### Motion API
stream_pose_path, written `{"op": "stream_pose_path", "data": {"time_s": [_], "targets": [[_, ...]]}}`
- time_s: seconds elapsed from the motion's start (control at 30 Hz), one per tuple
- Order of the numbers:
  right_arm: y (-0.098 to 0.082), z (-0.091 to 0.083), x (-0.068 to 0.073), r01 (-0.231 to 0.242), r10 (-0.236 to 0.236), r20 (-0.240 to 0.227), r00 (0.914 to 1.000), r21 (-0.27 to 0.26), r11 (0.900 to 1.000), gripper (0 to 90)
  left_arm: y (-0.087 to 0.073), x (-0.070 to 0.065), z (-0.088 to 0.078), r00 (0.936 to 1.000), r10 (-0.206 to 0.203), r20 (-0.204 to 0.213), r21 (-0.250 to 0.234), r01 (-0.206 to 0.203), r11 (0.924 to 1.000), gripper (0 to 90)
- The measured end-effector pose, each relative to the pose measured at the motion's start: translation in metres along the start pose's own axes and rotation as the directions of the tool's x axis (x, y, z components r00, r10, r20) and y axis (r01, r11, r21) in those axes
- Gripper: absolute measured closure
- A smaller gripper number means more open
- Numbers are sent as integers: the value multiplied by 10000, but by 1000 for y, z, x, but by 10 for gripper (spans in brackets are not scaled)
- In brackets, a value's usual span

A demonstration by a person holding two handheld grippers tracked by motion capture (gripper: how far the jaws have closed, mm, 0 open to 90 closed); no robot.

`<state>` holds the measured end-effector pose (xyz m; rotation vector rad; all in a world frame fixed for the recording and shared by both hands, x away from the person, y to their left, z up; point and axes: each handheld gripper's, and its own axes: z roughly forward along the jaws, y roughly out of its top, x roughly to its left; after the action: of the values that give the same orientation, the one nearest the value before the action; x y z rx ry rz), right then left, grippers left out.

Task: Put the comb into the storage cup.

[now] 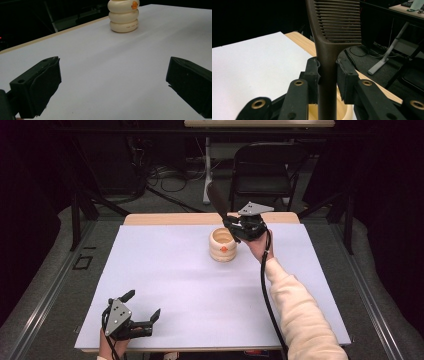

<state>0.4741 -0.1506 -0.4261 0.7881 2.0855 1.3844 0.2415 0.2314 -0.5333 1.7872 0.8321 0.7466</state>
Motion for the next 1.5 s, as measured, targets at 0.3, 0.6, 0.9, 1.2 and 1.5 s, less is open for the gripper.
{"op": "stream_pose_path", "data": {"time_s": [0.3, 0.6, 0.9, 1.2, 1.5], "targets": [[5, 3, 1, 15, -16, -74, 10000, -105, 9999, 725, 0, 0, 0, 10000, -20, -15, -9, 20, 10000, 0], [7, 8, 2, -52, 49, -129, 9999, -216, 9998, 725, 0, 0, 0, 10000, -20, -8, -7, 20, 10000, 0], [8, 13, 1, -152, 147, -166, 9998, -352, 9993, 724, 0, 0, 0, 10000, 6, -22, -13, -6, 10000, 0], [8, 17, 1, -129, 125, -103, 9999, -381, 9992, 725, 0, 0, 0, 10000, 6, 7, -52, -6, 10000, 0], [8, 22, 0, -201, 198, -74, 9998, -449, 9988, 724, 0, 0, 0, 10000, 6, 9, -32, -6, 10000, 0]]}}
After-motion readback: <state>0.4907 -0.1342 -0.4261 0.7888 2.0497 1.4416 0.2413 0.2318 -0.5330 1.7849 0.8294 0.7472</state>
